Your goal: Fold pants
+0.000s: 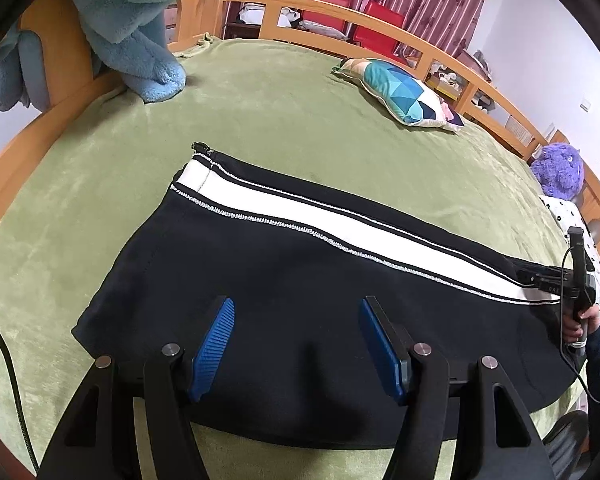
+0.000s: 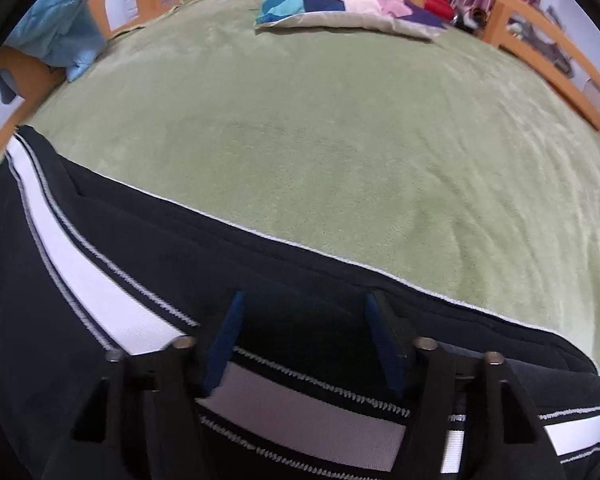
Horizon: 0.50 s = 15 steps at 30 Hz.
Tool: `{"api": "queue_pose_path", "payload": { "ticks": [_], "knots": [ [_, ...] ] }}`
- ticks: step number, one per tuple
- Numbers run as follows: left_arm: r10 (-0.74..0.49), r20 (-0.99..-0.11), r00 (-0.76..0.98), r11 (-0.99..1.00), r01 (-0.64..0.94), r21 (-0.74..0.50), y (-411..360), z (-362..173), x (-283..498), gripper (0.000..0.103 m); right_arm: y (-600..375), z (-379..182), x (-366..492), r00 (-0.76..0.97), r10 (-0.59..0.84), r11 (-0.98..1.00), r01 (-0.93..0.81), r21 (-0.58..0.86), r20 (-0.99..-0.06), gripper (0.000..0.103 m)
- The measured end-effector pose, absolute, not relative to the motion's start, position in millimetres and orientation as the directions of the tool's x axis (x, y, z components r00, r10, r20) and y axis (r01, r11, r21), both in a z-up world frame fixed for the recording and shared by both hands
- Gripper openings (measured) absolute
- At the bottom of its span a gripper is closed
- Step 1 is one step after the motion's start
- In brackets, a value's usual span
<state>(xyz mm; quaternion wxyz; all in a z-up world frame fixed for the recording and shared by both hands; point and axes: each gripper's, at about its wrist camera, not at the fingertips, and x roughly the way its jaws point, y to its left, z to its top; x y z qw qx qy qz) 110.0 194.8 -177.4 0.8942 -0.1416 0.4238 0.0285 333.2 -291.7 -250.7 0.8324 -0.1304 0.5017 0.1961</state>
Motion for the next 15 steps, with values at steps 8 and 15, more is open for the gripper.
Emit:
{"api": "queue_pose_path", "payload": {
  "ticks": [8,15],
  "knots": [
    [-0.084,-0.757,0.648,0.959,-0.154,-0.238,190,-171,102,0.063,-296,-238,321,0.443,0.211,0.89,-0.456,-0.016,-0.871,0.004],
    [-0.084,-0.76,0.644,0.953,-0.17,-0.249,193,-171,98,0.063,-306,-209,316,0.532,0.272,0.902,-0.432,0.019,-0.802,0.004]
  ]
}}
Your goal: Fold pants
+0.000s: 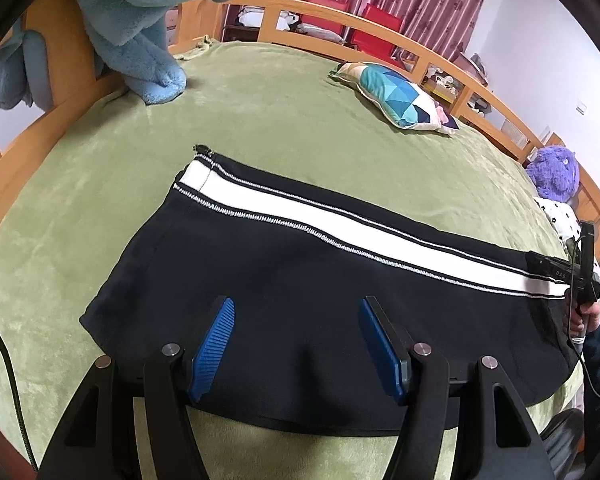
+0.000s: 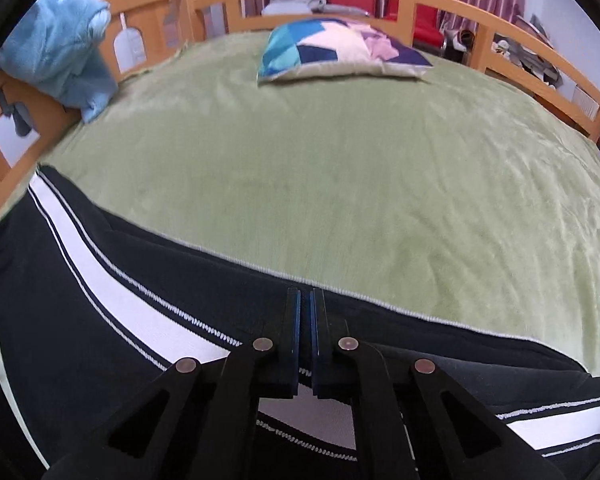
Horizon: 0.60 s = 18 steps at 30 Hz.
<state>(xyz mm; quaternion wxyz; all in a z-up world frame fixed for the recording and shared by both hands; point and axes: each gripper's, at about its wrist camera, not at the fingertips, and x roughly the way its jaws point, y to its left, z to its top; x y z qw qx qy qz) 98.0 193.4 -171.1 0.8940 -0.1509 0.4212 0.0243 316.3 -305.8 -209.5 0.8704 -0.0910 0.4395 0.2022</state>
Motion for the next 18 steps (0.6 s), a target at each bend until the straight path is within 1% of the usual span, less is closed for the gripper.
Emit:
{"api": "queue_pose_path", "payload": {
  "ticks": [3,5,8,10,11,12,15,17,18],
  "knots": [
    [-0.075,-0.767,0.637,0.953,-0.18,-0.243,195,-173,100,0.063,-306,-207,327,0.543,0.284,0.904,-0.427,0.031,-0.79,0.004],
    [-0.068,-0.771,0.633,0.953,-0.189,-0.239,197,-175,103,0.063,-303,-216,338,0.52,0.271,0.908,-0.418,0.035,-0.81,0.004],
    [-0.06,-0.771,0.634,0.951,-0.199,-0.238,201,-175,106,0.063,-293,-248,351,0.474,0.213,0.911,-0.413,-0.003,-0.854,0.008],
    [-0.044,-0.777,0.628,0.952,-0.21,-0.224,203,-175,109,0.063,-295,-248,351,0.502,0.218,0.924,-0.383,0.011,-0.837,0.011],
    [-0.039,-0.779,0.626,0.953,-0.211,-0.218,204,-175,110,0.063,-297,-245,351,0.502,0.221,0.93,-0.367,0.026,-0.836,0.014],
    [-0.032,-0.78,0.625,0.955,-0.212,-0.209,206,-174,111,0.063,-301,-239,350,0.508,0.226,0.939,-0.341,0.047,-0.831,0.021],
    [0.012,-0.788,0.615,0.96,-0.228,-0.163,212,-172,118,0.063,-307,-225,335,0.558,0.184,0.959,-0.283,0.023,-0.809,0.031],
    [0.052,-0.798,0.601,0.961,-0.248,-0.124,219,-174,125,0.063,-307,-216,319,0.573,0.14,0.966,-0.256,-0.014,-0.808,0.036],
    [0.064,-0.801,0.595,0.958,-0.261,-0.117,225,-175,127,0.063,-307,-213,312,0.581,0.123,0.97,-0.243,-0.027,-0.805,0.037]
  ]
}}
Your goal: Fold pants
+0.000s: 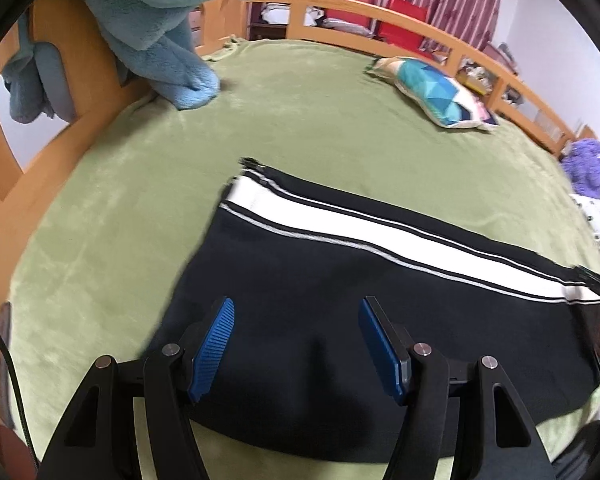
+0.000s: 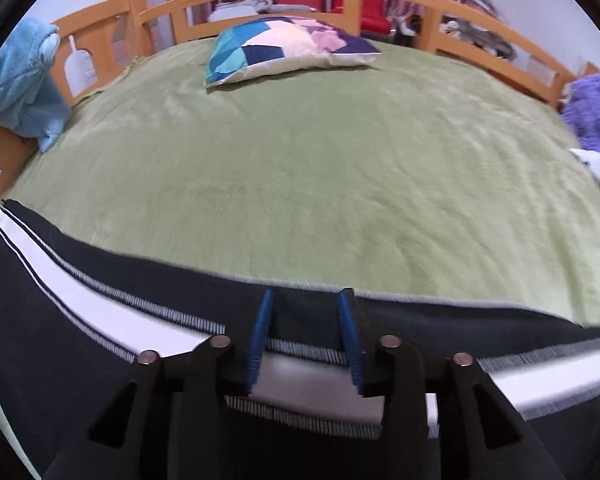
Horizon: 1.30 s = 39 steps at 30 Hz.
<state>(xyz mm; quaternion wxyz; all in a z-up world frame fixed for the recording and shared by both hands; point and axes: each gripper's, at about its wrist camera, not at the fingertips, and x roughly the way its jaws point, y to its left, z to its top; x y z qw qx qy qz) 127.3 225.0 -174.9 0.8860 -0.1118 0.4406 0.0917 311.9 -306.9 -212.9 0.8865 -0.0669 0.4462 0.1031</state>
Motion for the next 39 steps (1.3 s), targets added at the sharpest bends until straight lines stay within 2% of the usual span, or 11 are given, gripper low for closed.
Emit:
{"api": "queue_pose_path", "payload": {
  "ticks": [4,9,21,24,30,31,32,33,35,38,39],
  "knots": [
    [0.058,-0.801,0.596,0.934,-0.316,-0.167,248,-180,110,0.063,-318,-205,278,0.607,0.104,0.987,-0.163,0.005,-0.788,0.037],
    [-0.094,-0.761,0.642,0.901,-0.27,-0.339,260,-184,71,0.063,-333,-199,249,0.65,0.128,0.992,-0.08,0.1,-0.749,0.037],
    [-0.068,-0.768,0.637,0.831,-0.39,-0.397,275,-207,56,0.059,-334,-178,191,0.66,0.113,0.99,-0.008,0.143,-0.743,0.038],
    [0.007,-0.786,0.618,0.835,-0.436,-0.335,280,-204,57,0.059,-338,-174,175,0.665,0.116,0.987,0.009,0.163,-0.738,0.043],
    [-0.02,-0.779,0.627,0.811,-0.446,-0.379,289,-212,65,0.057,-341,-178,161,0.663,0.133,0.979,0.029,0.203,-0.736,0.043],
    [-0.013,-0.786,0.618,0.804,-0.461,-0.376,290,-214,71,0.051,-341,-179,158,0.663,0.136,0.977,0.032,0.209,-0.736,0.043],
    [-0.013,-0.782,0.624,0.803,-0.459,-0.38,289,-215,73,0.033,-341,-181,158,0.662,0.137,0.976,0.034,0.213,-0.737,0.043],
    [-0.015,-0.774,0.633,0.812,-0.444,-0.378,287,-213,75,0.005,-341,-182,156,0.659,0.139,0.975,0.038,0.217,-0.739,0.043],
    [-0.008,-0.789,0.614,0.845,-0.418,-0.334,283,-209,79,0.006,-341,-183,151,0.658,0.147,0.972,0.041,0.23,-0.738,0.043],
    [0.107,-0.785,0.61,0.846,-0.471,-0.251,293,-198,62,0.006,-345,-180,142,0.669,0.138,0.973,0.046,0.225,-0.731,0.043],
    [0.085,-0.789,0.608,0.839,-0.471,-0.273,300,-199,59,0.006,-347,-178,139,0.673,0.134,0.973,0.049,0.224,-0.727,0.043]
  ]
}}
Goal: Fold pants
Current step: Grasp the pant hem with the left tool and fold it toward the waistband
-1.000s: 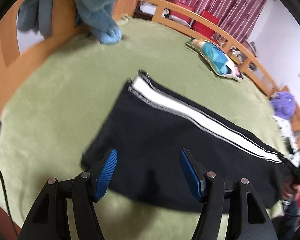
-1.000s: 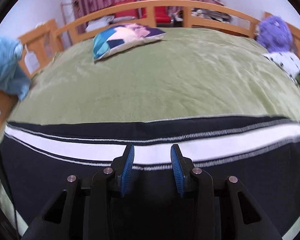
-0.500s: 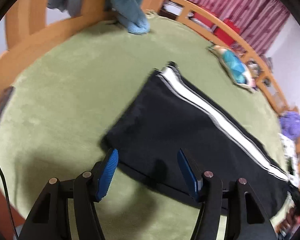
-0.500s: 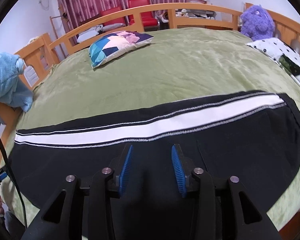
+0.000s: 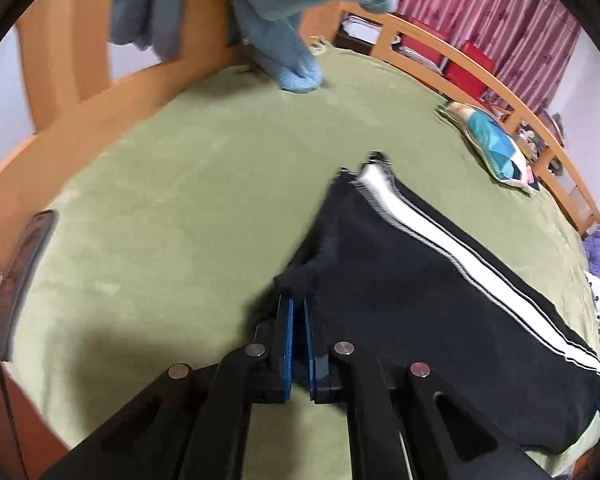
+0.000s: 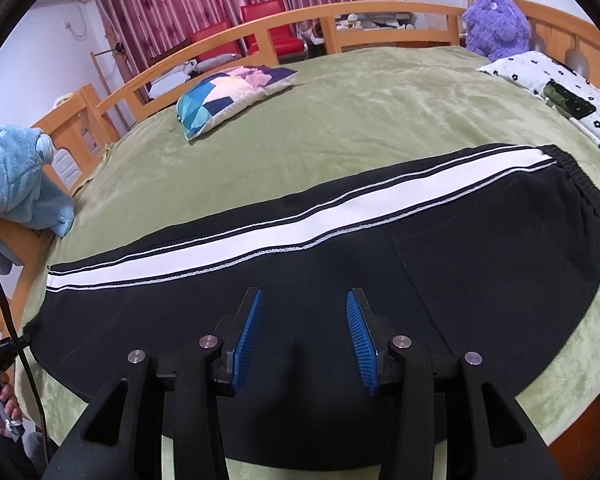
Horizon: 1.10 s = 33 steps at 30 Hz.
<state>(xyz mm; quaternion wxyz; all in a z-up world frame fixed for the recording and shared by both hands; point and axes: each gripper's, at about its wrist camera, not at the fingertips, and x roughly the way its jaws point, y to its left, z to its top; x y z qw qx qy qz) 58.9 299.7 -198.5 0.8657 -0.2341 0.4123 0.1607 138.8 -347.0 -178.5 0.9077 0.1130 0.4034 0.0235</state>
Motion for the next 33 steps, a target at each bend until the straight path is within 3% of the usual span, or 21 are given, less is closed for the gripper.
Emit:
{"api": "queue_pose_path", "payload": {
  "ticks": [2,7,9,12,23,25,26,30,33],
  "knots": [
    [0.02,-0.807,0.59,0.8,-0.494,-0.341,311,-211,54,0.006,-354,-177,133,0.681,0.128,0.972,0.06,0.228,-0.721,0.043],
    [0.031,-0.823,0.567,0.821,-0.484,-0.302,294,-216,53,0.01,-365,-186,134,0.66,0.145,0.961,0.084,0.265,-0.737,0.043],
    [-0.005,-0.839,0.543,0.808,-0.493,-0.323,295,-221,50,0.028,-365,-188,133,0.659,0.158,0.959,0.075,0.273,-0.736,0.043],
    [-0.057,-0.829,0.557,0.789,-0.483,-0.379,294,-232,46,0.038,-363,-189,131,0.664,0.147,0.967,0.062,0.249,-0.734,0.043],
    [-0.064,-0.822,0.565,0.721,-0.544,-0.43,312,-254,86,0.04,-370,-200,122,0.646,0.148,0.954,0.107,0.28,-0.749,0.043],
    [-0.054,-0.825,0.563,0.716,-0.554,-0.425,313,-252,89,0.03,-374,-199,121,0.652,0.145,0.948,0.123,0.293,-0.744,0.044],
    [-0.049,-0.817,0.574,0.723,-0.544,-0.426,311,-247,89,0.018,-375,-198,121,0.652,0.146,0.946,0.127,0.297,-0.744,0.045],
    [0.121,-0.821,0.558,0.826,-0.516,-0.229,278,-202,93,0.017,-373,-193,125,0.637,0.11,0.958,0.135,0.251,-0.763,0.045],
    [0.258,-0.765,0.59,0.896,-0.443,-0.04,226,-148,104,0.017,-368,-185,129,0.651,0.085,0.974,0.107,0.202,-0.754,0.045]
  ]
}}
